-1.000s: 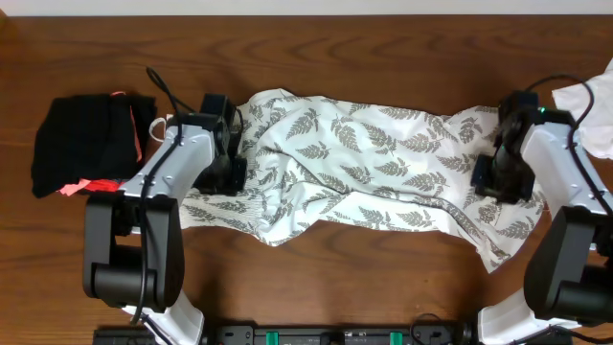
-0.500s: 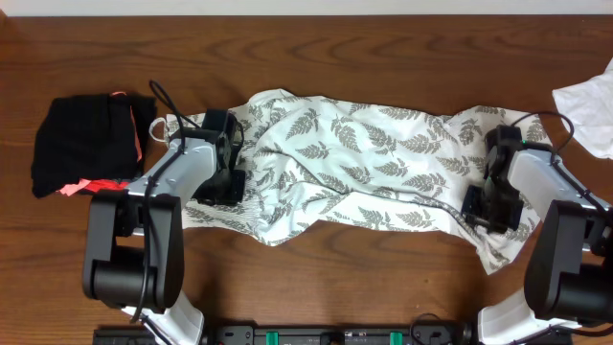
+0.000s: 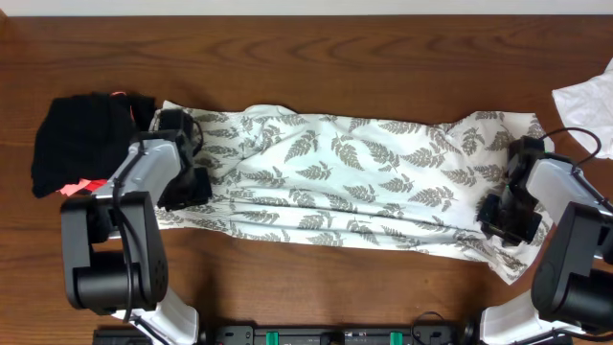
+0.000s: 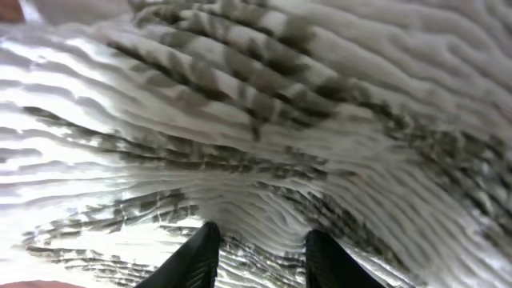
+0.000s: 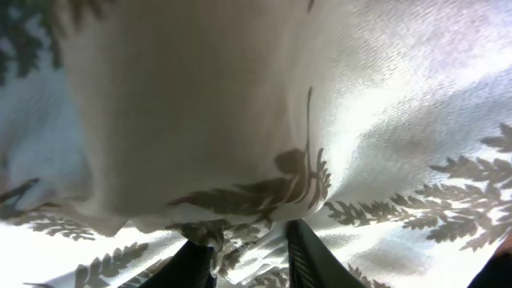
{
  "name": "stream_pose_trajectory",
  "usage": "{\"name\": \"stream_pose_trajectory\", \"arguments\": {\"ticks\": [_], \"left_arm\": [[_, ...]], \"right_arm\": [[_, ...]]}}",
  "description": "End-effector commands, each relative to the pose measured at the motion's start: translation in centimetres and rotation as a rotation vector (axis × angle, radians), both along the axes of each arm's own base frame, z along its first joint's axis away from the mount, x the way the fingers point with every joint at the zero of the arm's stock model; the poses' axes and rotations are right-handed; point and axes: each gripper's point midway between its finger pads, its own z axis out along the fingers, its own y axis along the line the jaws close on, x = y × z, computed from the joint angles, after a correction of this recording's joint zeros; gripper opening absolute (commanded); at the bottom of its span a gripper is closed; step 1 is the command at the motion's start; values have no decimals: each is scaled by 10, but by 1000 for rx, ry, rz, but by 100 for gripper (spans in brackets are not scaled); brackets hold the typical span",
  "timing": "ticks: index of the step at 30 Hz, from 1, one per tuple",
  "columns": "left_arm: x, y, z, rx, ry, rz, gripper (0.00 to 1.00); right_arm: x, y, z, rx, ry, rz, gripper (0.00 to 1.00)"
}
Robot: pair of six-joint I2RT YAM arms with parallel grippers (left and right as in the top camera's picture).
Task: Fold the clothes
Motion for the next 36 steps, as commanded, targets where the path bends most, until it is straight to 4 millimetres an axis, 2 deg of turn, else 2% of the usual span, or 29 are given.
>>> {"name": "stream_pose_trajectory", "arguments": {"ticks": [1,3,6,8,9,12,16,18,20,23,25,27,30,32,36], "left_arm": [[-13,6,-7,27,37,39,36],[-13,5,-7,27,37,34,35],[-12,-1,-7,10,34,20,35],[-9,-9,-4,-17,20,6,34],[-7,-12,-2,-22,11,-5,30],[2,-21,13,-28,-41,-47,29],[26,-39,54,-33,-193,-131,29],[41,-49,81,-35,-307,-158,29],[55,-56,105,-39,-422,-178,29],[73,-71,137,-54,-577,-210,29],[80,-82,147,-64,-632,-236,29],[82,-93,148,-73,-641,-266,29],[79,-110,142,-86,-623,-312,29],[77,-122,136,-93,-606,-354,29],[72,-143,123,-107,-567,-408,29]], "right_arm": [[-6,-6,-2,-31,10,-25,27],[-6,-6,-2,-32,10,-25,26],[1,1,-1,15,-20,-20,15],[15,9,2,81,-79,25,13],[23,13,6,110,-110,46,13],[49,19,32,164,-219,105,15],[81,14,83,134,-385,142,18],[95,10,111,100,-475,153,24],[104,3,133,53,-543,159,38],[111,-18,153,-68,-595,118,45],[108,-36,153,-138,-587,56,45],[107,-50,148,-152,-578,16,46],[107,-76,136,-165,-569,-47,47],[107,-98,124,-174,-563,-98,52],[107,-119,97,-113,-555,-133,54]]}}
